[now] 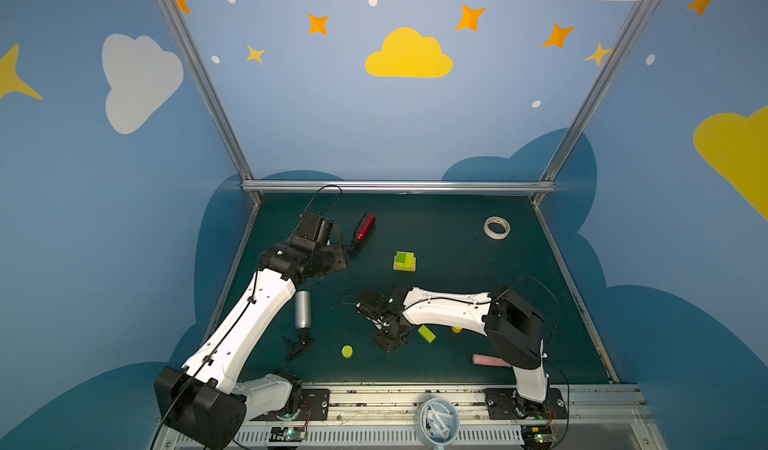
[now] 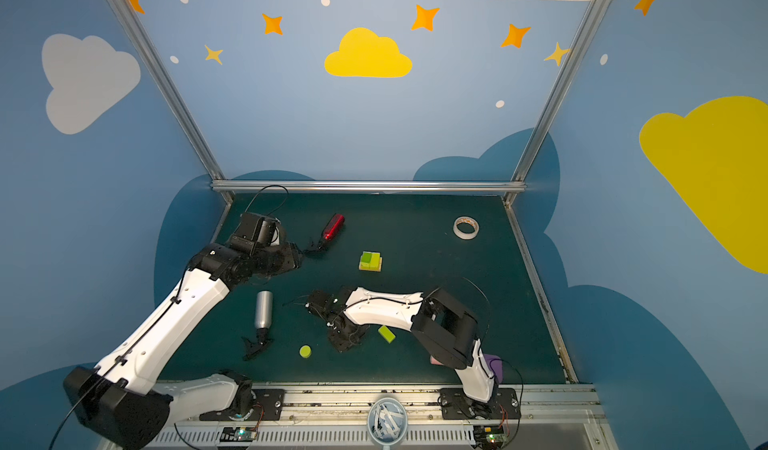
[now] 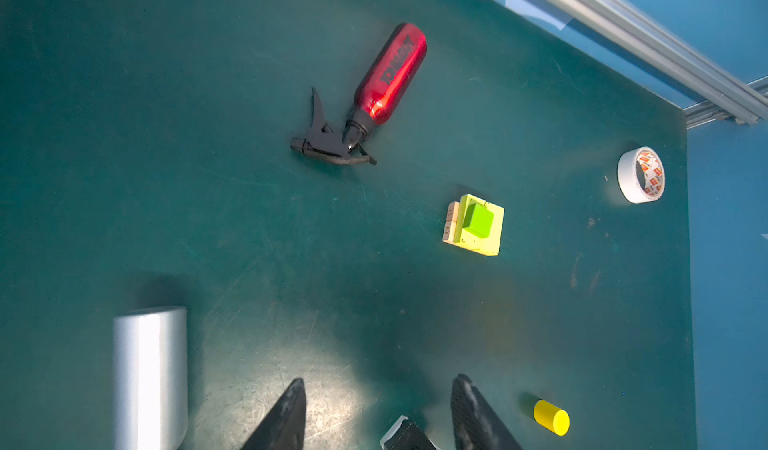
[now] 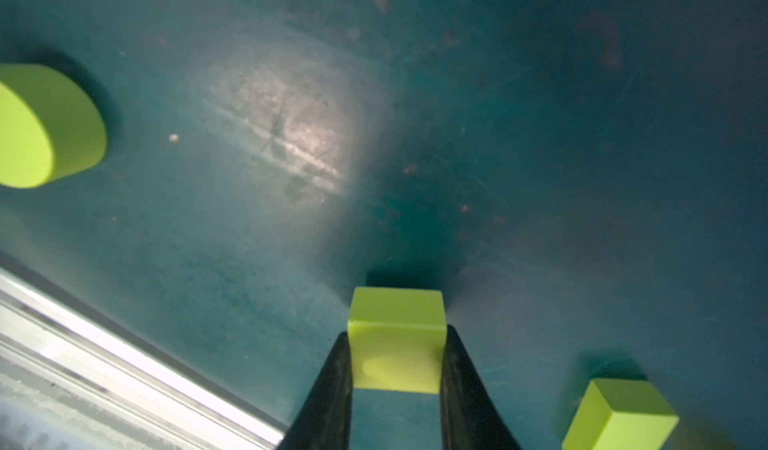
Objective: Build the wood block tower
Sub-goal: 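Lift the cube toward the stack with the right gripper while the left gripper returns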
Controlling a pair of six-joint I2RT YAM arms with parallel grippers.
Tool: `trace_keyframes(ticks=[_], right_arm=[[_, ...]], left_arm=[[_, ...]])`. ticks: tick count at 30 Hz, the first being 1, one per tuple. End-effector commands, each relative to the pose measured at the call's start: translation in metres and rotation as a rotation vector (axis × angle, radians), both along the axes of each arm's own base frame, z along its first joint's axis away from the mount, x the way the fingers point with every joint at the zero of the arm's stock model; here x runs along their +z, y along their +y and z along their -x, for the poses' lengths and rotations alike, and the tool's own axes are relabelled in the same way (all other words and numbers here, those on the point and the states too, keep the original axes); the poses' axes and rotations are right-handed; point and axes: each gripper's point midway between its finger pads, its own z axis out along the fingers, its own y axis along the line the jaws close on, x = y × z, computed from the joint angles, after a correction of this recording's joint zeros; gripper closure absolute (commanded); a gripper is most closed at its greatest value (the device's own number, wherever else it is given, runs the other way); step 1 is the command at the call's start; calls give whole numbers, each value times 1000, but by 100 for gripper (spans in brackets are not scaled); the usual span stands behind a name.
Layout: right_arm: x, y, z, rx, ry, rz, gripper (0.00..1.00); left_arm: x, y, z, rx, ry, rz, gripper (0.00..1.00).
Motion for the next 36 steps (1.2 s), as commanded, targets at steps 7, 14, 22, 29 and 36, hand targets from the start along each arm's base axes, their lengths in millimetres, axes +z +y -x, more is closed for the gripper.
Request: trace_keyframes(ticks=[7, 14, 22, 29, 36], right_arm=[[22, -2, -21, -114, -24, -48, 82], [28, -11, -34, -183, -38, -57, 85], [47, -12, -47, -234, -66, -88, 85], [59, -18, -69, -287, -56, -92, 85], [82, -34, -115, -385, -65, -104, 86]], left_arm=[[-3, -11, -5, -18, 16, 52, 45], [-5, -20, -13, -44, 7, 79, 47], [-11, -23, -15, -49, 19, 83, 48], [-9, -31, -26, -63, -9, 110, 48], [-19, -48, -57, -109, 40, 91, 49]])
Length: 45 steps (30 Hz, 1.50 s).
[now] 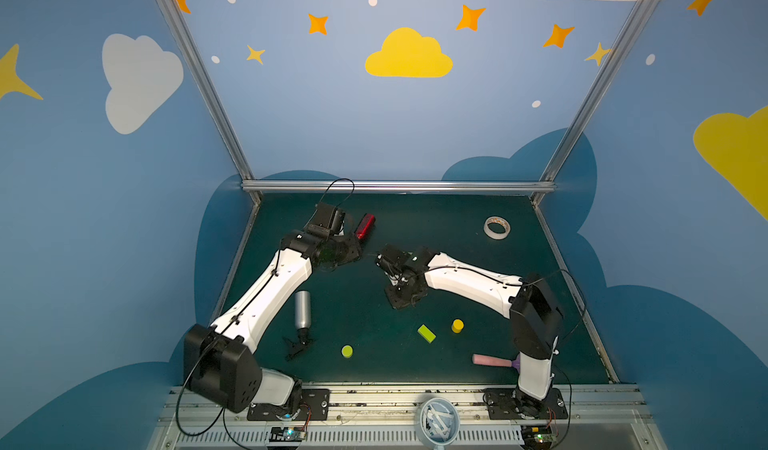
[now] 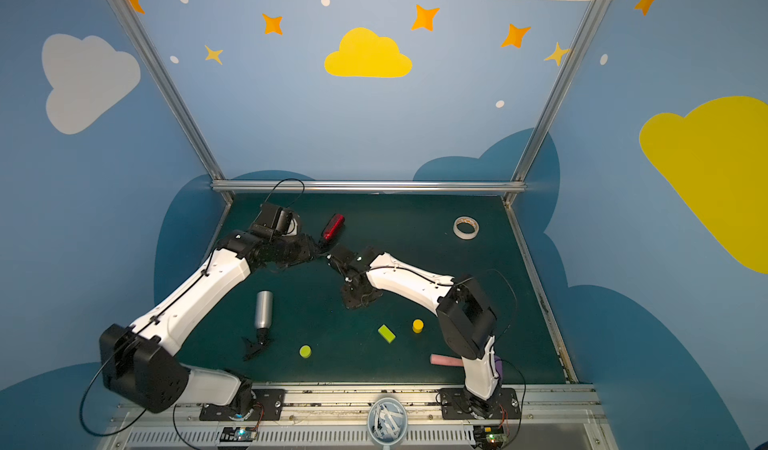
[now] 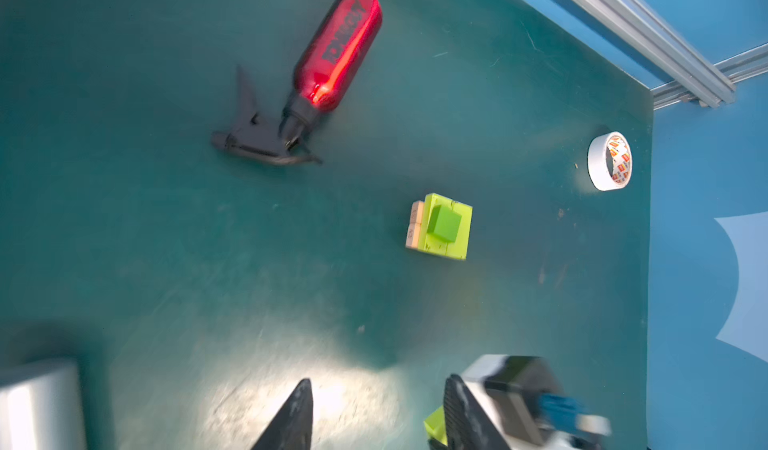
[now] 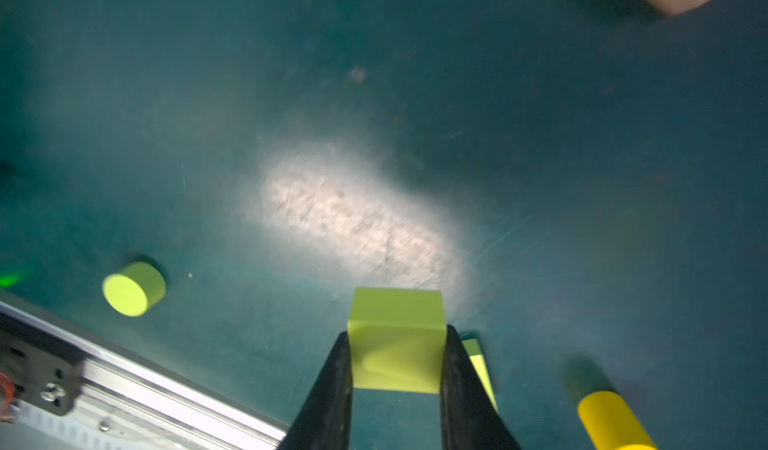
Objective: Build the wood block tower
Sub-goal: 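Lift the cube toward the stack with the right gripper while the left gripper returns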
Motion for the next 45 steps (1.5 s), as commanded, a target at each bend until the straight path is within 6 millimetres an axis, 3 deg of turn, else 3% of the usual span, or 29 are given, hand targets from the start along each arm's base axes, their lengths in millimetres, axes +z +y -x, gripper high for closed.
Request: trace_keyframes(ticks=[1, 11, 19, 32, 45], right_arm=[[14, -14, -16, -42, 4, 20, 86], [17, -41, -84, -202, 35, -31, 88], [11, -43, -134, -261, 38, -48, 88], [-22, -36, -170, -341, 78, -66, 87], [-29, -29, -183, -359, 91, -112, 86]], left_arm=[[0, -14, -16, -55, -2, 19, 50], [-16, -48, -62, -127, 39, 69, 52], [-38, -56, -75, -158, 93, 62, 53], [-55, -61, -73, -170, 152, 74, 54], [-53, -61, -72, -178, 153, 72, 54]])
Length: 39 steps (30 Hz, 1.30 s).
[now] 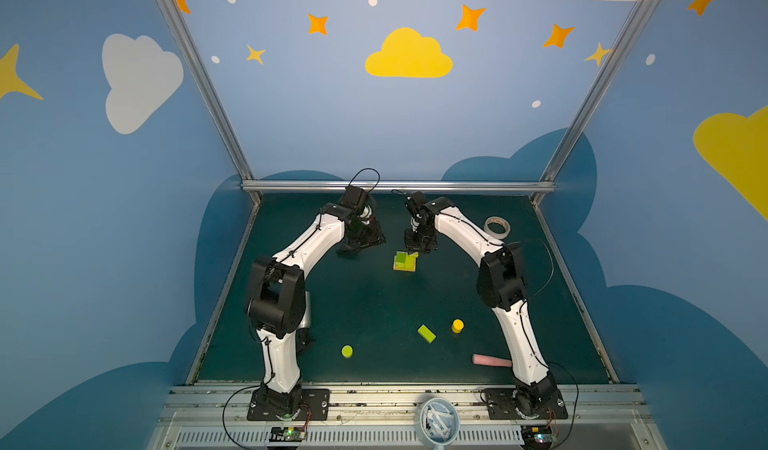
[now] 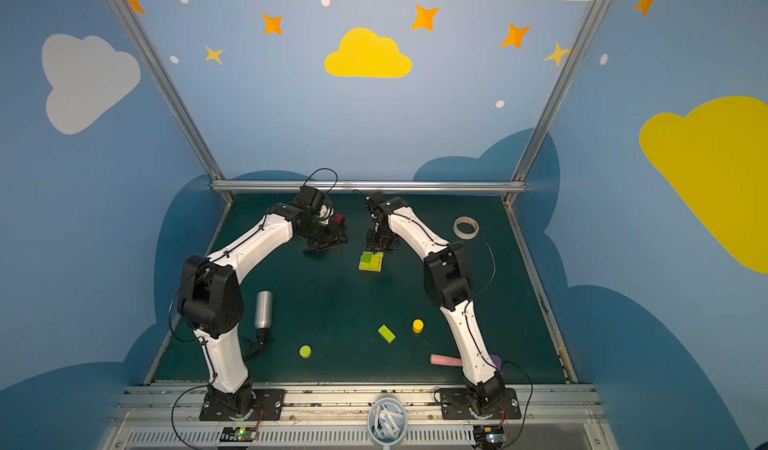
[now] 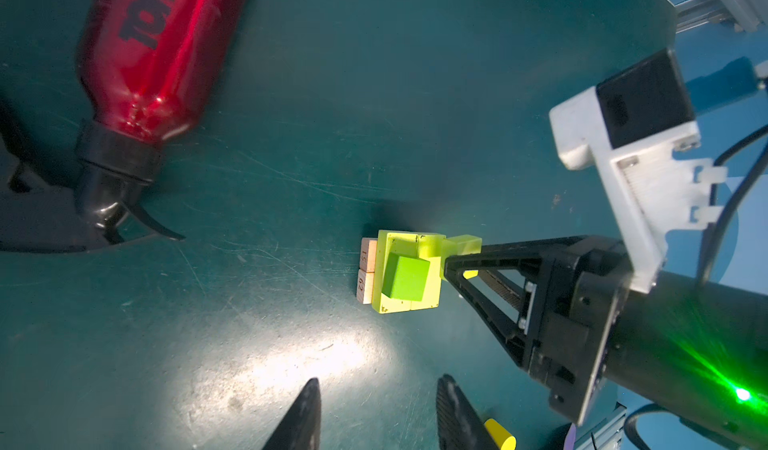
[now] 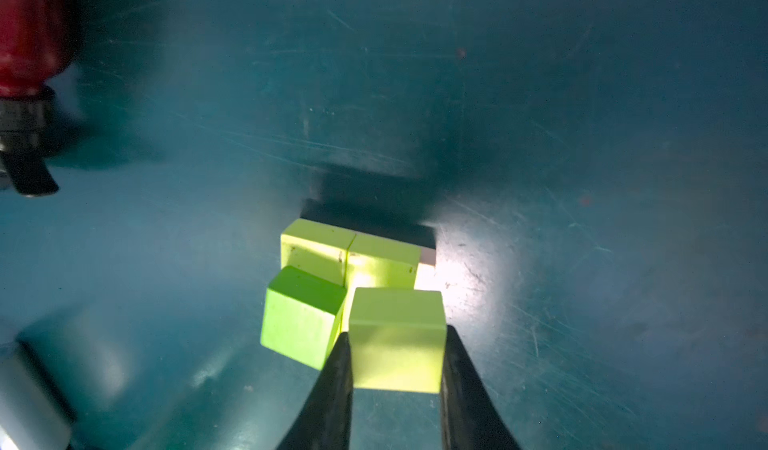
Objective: Build the wood block tower
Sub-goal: 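Lift the cube toward the stack with the right gripper while the left gripper returns, then lower the held lime-green cube beside the top cube and open the right gripper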
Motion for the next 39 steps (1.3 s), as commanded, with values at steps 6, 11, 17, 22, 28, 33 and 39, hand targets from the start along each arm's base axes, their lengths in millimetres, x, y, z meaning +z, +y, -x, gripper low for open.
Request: trace_keyframes(ticks=[6, 11, 17, 22, 28, 33, 39], right_arm=[[-5, 4, 1, -11, 28, -15, 85], [-6, 3, 2, -12, 34, -7, 83], [-7, 2, 5, -12, 44, -1, 81], [-6, 2, 5, -13, 43, 1, 78], [-6, 3, 6, -12, 47, -3, 77], [-7, 4, 8, -10, 52, -3, 76], [-6, 4, 9, -10, 54, -4, 75]], left_arm=[[4, 0, 1, -17, -1, -3, 54], [6, 1, 1, -16, -4, -2, 54], [5, -1, 2, -18, -1, -2, 55], [4, -1, 2, -18, 0, -2, 55], [4, -1, 2, -19, 5, 3, 55], [4, -1, 3, -19, 6, 1, 55], [5, -1, 4, -22, 5, 2, 55]])
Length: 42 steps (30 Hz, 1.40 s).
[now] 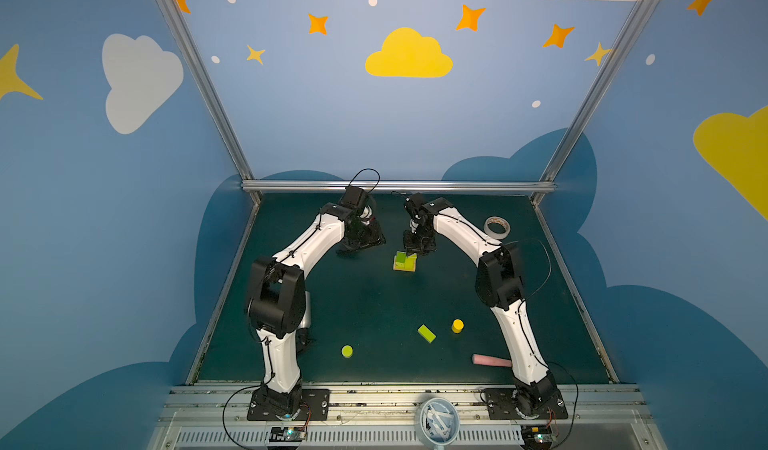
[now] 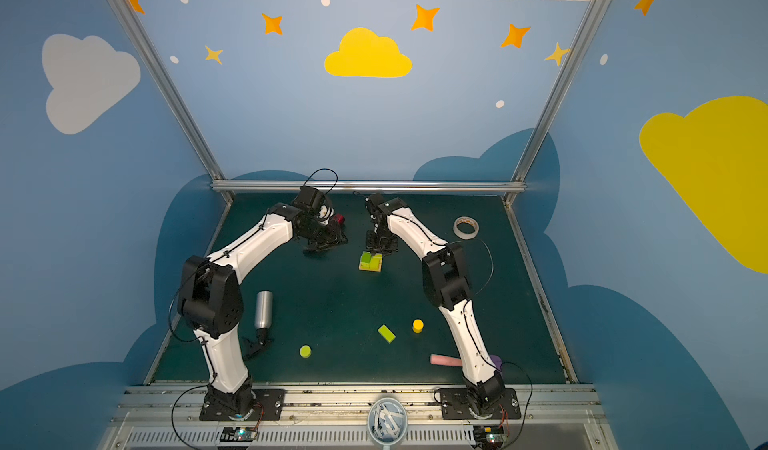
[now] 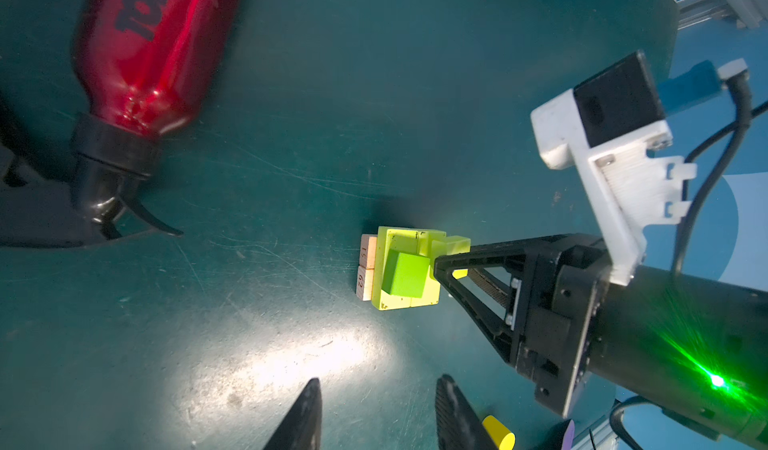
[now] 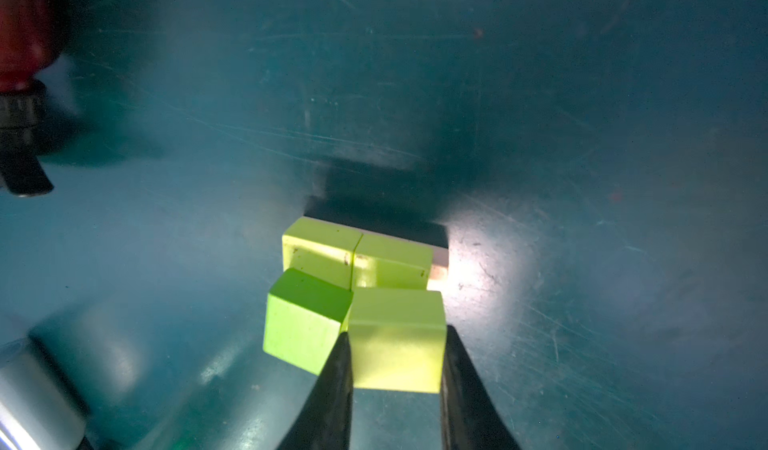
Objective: Build the wood block tower
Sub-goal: 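Lower the held lime-green cube beside the top cube and open the right gripper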
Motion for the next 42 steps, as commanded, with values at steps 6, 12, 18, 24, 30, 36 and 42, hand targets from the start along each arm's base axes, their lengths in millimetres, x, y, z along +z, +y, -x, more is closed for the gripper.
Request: trace_keyframes(ticks=[6, 12, 18, 24, 30, 36, 42], right_arm=[[-1, 3, 5, 1, 22, 3, 72], [-3, 3, 6, 2, 30, 2, 71], [-3, 4, 7, 3, 33, 2, 70], [-3, 4, 8, 3, 35, 3, 68], [-2, 5, 8, 3, 34, 1, 66], [-1, 5, 9, 3, 34, 2, 65], [-1, 4, 9, 2, 36, 3, 65]], left_arm=[[4, -2, 3, -20, 2, -1, 55], [6, -3, 4, -25, -1, -2, 55], [6, -3, 4, -27, -1, -2, 55], [6, -4, 4, -29, 0, -2, 55], [5, -4, 5, -31, 2, -3, 55], [6, -5, 5, -32, -1, -2, 55], [6, -5, 6, -35, -1, -4, 55]])
